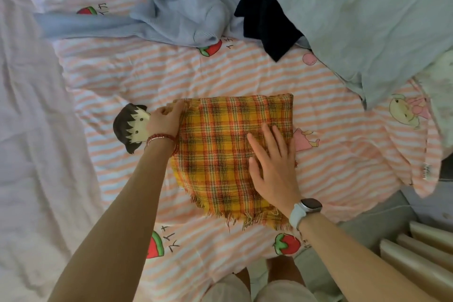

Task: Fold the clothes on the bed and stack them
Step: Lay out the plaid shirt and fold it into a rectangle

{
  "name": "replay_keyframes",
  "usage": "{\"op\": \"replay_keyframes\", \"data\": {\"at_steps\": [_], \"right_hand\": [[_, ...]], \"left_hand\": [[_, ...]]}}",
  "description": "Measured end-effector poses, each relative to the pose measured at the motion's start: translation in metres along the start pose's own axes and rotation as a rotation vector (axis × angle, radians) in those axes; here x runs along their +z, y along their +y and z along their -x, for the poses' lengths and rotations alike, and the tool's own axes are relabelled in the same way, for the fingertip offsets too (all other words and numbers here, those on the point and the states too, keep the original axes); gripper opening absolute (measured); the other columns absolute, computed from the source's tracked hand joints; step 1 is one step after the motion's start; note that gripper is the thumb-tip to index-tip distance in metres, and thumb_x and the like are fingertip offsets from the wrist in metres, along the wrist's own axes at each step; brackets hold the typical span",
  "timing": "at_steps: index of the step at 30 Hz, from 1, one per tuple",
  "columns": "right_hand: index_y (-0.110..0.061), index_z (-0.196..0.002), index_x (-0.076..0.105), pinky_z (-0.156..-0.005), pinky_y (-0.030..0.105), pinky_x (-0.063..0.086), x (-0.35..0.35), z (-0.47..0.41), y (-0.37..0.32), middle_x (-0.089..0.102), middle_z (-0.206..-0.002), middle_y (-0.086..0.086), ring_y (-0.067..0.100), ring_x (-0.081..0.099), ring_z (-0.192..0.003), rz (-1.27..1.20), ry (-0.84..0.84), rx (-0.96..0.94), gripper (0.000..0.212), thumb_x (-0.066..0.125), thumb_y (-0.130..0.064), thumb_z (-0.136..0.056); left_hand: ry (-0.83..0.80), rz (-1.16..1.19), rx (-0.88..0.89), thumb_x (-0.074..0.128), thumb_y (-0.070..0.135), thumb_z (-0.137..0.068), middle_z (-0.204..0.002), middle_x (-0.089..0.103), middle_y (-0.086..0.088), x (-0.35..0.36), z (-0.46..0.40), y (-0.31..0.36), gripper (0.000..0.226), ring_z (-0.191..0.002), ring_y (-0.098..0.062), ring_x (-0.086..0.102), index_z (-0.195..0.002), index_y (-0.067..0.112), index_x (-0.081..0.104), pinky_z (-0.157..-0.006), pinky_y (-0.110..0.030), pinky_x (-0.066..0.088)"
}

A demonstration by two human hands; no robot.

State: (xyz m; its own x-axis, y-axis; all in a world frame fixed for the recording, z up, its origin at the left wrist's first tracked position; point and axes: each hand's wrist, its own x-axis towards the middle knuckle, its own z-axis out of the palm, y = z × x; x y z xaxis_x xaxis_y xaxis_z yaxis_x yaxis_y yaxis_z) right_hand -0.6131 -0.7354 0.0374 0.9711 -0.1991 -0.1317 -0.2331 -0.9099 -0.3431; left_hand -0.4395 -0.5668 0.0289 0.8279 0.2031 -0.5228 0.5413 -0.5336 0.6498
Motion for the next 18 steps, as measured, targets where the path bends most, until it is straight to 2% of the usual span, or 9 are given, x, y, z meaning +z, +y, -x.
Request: {"op": "replay_keyframes", "data": {"at_steps": [1,3,4,6,9,12,15,18], "right_hand": [[-0.020,-0.142,0.037,-0.108,0.063,0.012,0.000,-0.003,0.000,0.021,-0.153,0.012,0.030,0.012,-0.141,0.018,0.008,0.025,0.053,0.026,-0.035,-0.093],[-0.023,-0.147,0.019,-0.110,0.059,0.003,0.001,-0.011,0.001,0.002,-0.154,0.009,0.027,-0.003,-0.141,0.061,-0.023,0.084,0.056,0.020,-0.040,-0.094],[-0.025,-0.148,0.010,-0.110,0.058,-0.001,0.002,-0.016,0.002,-0.007,-0.153,0.007,0.026,-0.010,-0.140,0.085,-0.048,0.107,0.057,0.018,-0.043,-0.094],[-0.030,-0.145,-0.007,-0.110,0.060,-0.005,0.008,-0.024,0.004,-0.018,-0.149,0.003,0.026,-0.020,-0.138,0.130,-0.111,0.136,0.058,0.017,-0.047,-0.095],[-0.038,-0.139,-0.020,-0.109,0.066,-0.002,0.020,-0.031,0.004,-0.025,-0.146,-0.004,0.028,-0.018,-0.142,0.157,-0.181,0.164,0.057,0.011,-0.052,-0.094],[-0.043,-0.141,-0.017,-0.106,0.069,-0.004,0.033,-0.041,0.002,-0.028,-0.145,-0.011,0.024,-0.020,-0.142,0.136,-0.242,0.198,0.057,0.004,-0.058,-0.091],[-0.043,-0.142,-0.016,-0.105,0.069,-0.008,0.037,-0.050,0.009,-0.024,-0.151,-0.010,0.023,-0.022,-0.141,0.134,-0.291,0.206,0.057,0.005,-0.058,-0.091],[-0.042,-0.140,-0.019,-0.105,0.069,-0.010,0.032,-0.046,0.012,-0.020,-0.155,-0.005,0.024,-0.024,-0.140,0.117,-0.315,0.188,0.056,0.007,-0.057,-0.093]], "left_hand": [[0.083,-0.068,0.109,0.049,0.046,-0.091,-0.093,0.063,-0.007,0.002,0.000,0.003,0.042,-0.083,-0.024,0.056,-0.103,0.008,0.064,-0.068,-0.030,0.046],[0.225,-0.131,0.359,0.040,0.036,-0.098,-0.075,0.055,-0.002,0.003,0.003,0.008,0.036,-0.066,-0.019,0.048,-0.090,0.008,0.062,-0.049,-0.022,0.030],[0.251,-0.132,0.444,0.038,0.033,-0.099,-0.069,0.050,0.001,0.003,0.005,0.010,0.034,-0.061,-0.016,0.043,-0.087,0.010,0.059,-0.046,-0.021,0.024],[0.258,-0.094,0.506,0.035,0.031,-0.100,-0.064,0.046,0.006,0.001,0.002,0.015,0.031,-0.054,-0.011,0.039,-0.087,0.011,0.056,-0.045,-0.027,0.019],[0.278,-0.042,0.411,0.034,0.026,-0.101,-0.063,0.043,0.007,0.001,-0.016,0.018,0.028,-0.054,-0.006,0.037,-0.084,0.012,0.051,-0.051,-0.027,0.017],[0.284,-0.062,0.217,0.030,0.031,-0.101,-0.067,0.048,-0.001,0.005,-0.034,0.010,0.035,-0.058,-0.014,0.041,-0.086,0.008,0.052,-0.059,-0.026,0.025],[0.206,-0.153,0.056,0.026,0.039,-0.101,-0.098,0.061,-0.014,0.008,-0.036,0.008,0.046,-0.082,-0.027,0.052,-0.108,0.006,0.057,-0.068,-0.031,0.034],[0.108,-0.107,0.029,0.033,0.049,-0.096,-0.123,0.055,-0.012,0.003,-0.016,0.002,0.052,-0.103,-0.027,0.054,-0.129,0.011,0.045,-0.077,-0.032,0.036]]}}
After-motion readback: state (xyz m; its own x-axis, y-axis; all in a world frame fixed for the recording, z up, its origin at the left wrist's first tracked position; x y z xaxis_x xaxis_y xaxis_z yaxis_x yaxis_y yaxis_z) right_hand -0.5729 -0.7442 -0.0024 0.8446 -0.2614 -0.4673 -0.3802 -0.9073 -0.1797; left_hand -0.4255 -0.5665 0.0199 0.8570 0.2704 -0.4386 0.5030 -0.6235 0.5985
